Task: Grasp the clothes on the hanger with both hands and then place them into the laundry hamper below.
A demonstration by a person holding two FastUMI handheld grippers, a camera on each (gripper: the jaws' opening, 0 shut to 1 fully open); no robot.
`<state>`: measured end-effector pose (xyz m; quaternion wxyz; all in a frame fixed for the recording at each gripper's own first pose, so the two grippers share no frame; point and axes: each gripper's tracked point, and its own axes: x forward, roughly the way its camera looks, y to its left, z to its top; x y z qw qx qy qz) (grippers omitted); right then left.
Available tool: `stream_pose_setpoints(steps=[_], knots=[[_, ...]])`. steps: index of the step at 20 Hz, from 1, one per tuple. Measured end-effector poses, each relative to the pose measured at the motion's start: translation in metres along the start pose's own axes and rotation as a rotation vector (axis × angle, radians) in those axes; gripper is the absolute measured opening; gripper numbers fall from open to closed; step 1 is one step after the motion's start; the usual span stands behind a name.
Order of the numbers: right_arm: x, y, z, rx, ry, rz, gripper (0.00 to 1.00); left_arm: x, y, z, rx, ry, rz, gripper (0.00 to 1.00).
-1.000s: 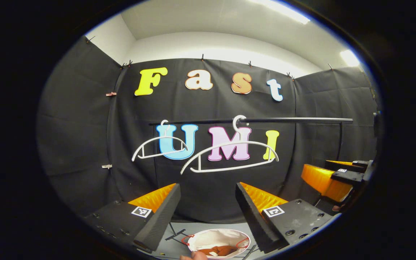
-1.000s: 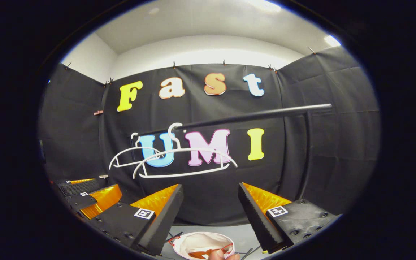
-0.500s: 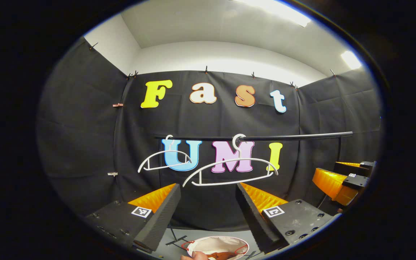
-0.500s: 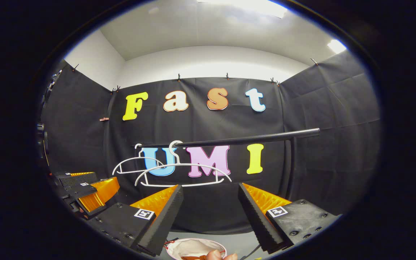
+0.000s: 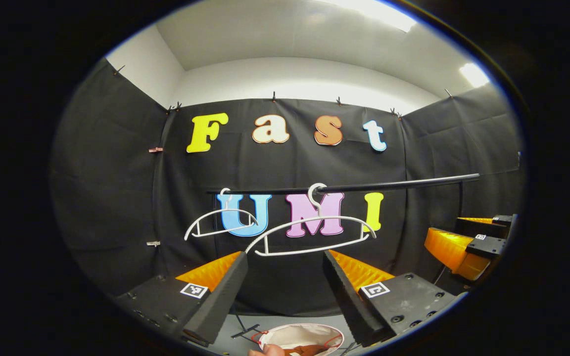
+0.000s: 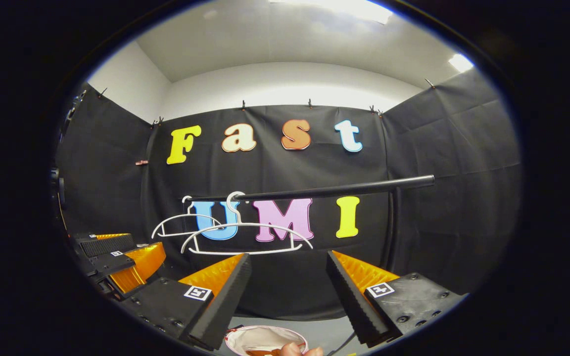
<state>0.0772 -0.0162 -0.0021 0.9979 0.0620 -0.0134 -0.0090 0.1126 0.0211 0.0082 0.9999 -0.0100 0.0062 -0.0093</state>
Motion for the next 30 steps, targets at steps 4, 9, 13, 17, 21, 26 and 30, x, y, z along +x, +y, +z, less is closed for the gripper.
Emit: stream_pose_setpoints(steps=[4,9,13,17,21,26,30], knots=[[0.0,-0.006,-0.002,0.001,0.008,-0.007,1.0,0.001,-0.002,0.0,0.005,0.003,-0.005,0.95],[0.002,-0.011,-0.004,-0.006,0.011,-0.015,0.97,0.001,-0.004,-0.001,0.002,0.009,-0.014,0.96],[0.007,-0.011,-0.004,-0.022,-0.001,-0.012,0.98,-0.001,-0.006,-0.004,0.012,0.028,-0.023,0.96],[0.014,-0.008,-0.009,0.002,-0.002,-0.017,0.98,0.0,-0.011,-0.009,0.01,0.047,-0.052,0.95],[0.021,-0.018,-0.023,-0.073,-0.005,-0.035,0.98,-0.002,-0.019,-0.034,0.006,0.077,-0.102,0.96],[0.036,-0.016,-0.059,-0.138,0.096,-0.027,0.98,-0.001,-0.019,-0.068,-0.014,0.132,-0.107,0.97],[0.055,-0.024,-0.071,-0.123,0.129,-0.043,0.98,0.01,-0.025,-0.075,-0.05,0.145,-0.105,0.96]])
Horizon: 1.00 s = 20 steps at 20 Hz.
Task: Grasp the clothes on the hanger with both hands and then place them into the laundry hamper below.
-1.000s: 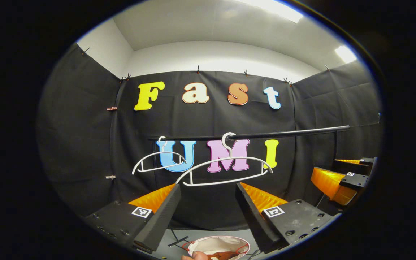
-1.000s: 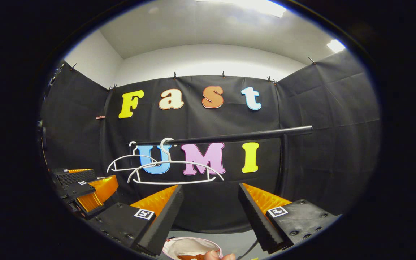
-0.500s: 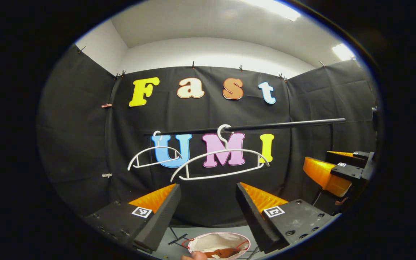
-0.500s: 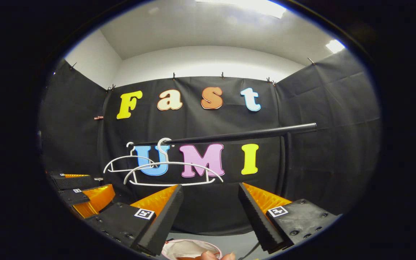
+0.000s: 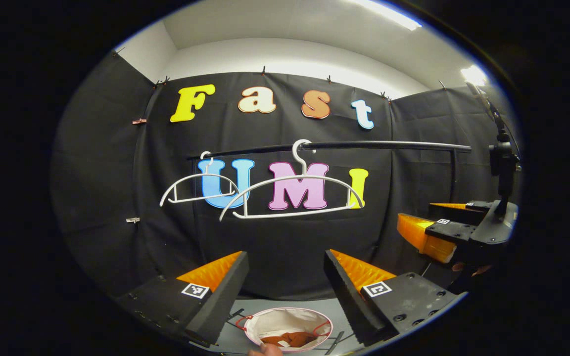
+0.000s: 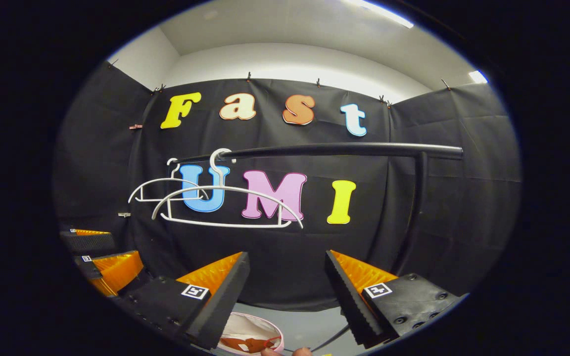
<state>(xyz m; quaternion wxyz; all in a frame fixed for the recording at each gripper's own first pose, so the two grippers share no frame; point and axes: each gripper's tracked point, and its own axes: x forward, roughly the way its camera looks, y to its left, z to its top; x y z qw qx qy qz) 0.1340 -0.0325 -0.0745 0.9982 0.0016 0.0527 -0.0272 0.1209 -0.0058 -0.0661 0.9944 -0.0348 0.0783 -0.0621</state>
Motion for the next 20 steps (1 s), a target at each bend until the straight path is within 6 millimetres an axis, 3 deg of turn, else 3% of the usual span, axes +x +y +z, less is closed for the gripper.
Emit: stream_pose_setpoints(steps=[3,7,14,20], knots=[[0.002,0.01,-0.003,0.009,0.01,0.04,0.98,0.011,-0.013,-0.001,-0.006,0.007,-0.01,0.97],[0.008,0.026,0.003,0.003,-0.019,0.1,0.98,0.008,-0.021,-0.002,-0.019,-0.007,0.005,0.97],[0.004,0.045,0.01,0.001,-0.034,0.162,0.98,0.007,-0.021,-0.005,-0.008,0.006,0.022,0.97],[-0.003,0.037,0.022,0.007,-0.081,0.127,0.98,0.008,-0.027,0.007,0.007,-0.018,0.008,0.97]])
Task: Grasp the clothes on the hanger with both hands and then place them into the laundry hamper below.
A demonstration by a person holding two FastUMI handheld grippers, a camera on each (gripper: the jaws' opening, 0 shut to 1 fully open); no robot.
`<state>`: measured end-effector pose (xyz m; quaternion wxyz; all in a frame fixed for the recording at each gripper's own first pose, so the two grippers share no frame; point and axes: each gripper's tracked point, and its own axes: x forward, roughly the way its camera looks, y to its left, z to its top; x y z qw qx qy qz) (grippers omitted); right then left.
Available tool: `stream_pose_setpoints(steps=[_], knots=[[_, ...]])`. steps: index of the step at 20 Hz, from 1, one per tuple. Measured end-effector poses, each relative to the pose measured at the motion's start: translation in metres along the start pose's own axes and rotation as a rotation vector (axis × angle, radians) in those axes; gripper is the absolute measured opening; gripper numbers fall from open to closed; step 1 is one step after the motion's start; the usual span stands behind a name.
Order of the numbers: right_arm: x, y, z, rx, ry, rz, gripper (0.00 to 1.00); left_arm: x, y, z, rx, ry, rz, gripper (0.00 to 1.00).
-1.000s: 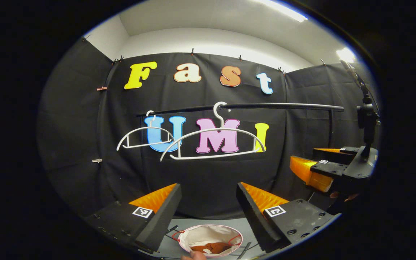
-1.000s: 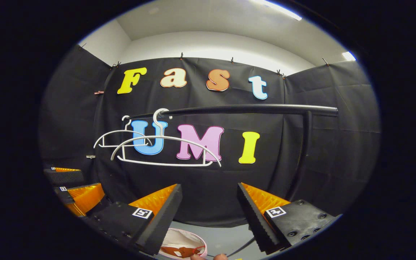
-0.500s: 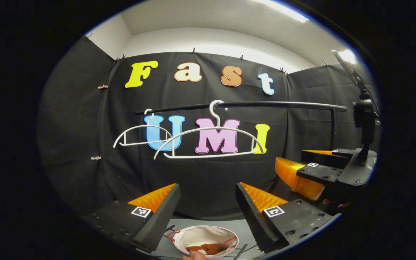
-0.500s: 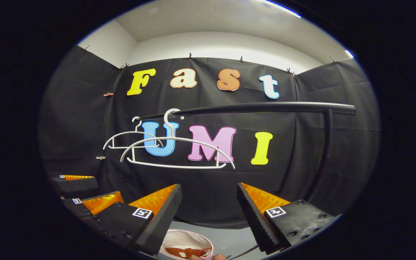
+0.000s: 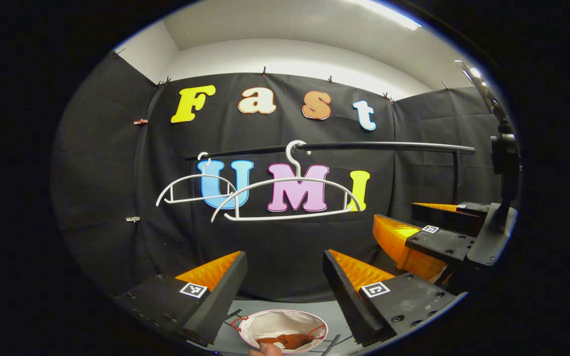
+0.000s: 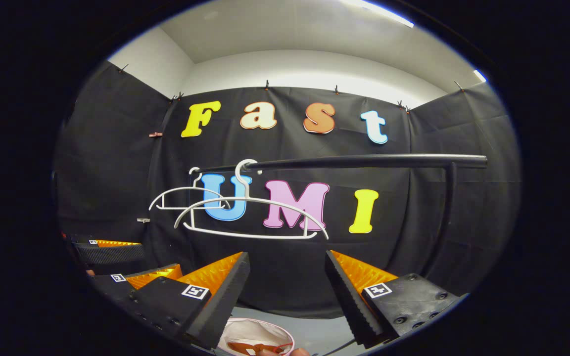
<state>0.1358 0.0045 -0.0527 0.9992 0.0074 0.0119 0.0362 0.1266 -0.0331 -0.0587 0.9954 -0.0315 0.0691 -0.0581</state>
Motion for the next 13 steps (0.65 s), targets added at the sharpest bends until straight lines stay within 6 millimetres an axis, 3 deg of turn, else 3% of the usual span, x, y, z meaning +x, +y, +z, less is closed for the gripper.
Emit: stream_pose_setpoints(steps=[13], knots=[[-0.009,0.005,0.016,-0.049,-0.027,-0.043,0.98,-0.005,-0.011,0.004,0.012,-0.013,-0.064,0.96]])
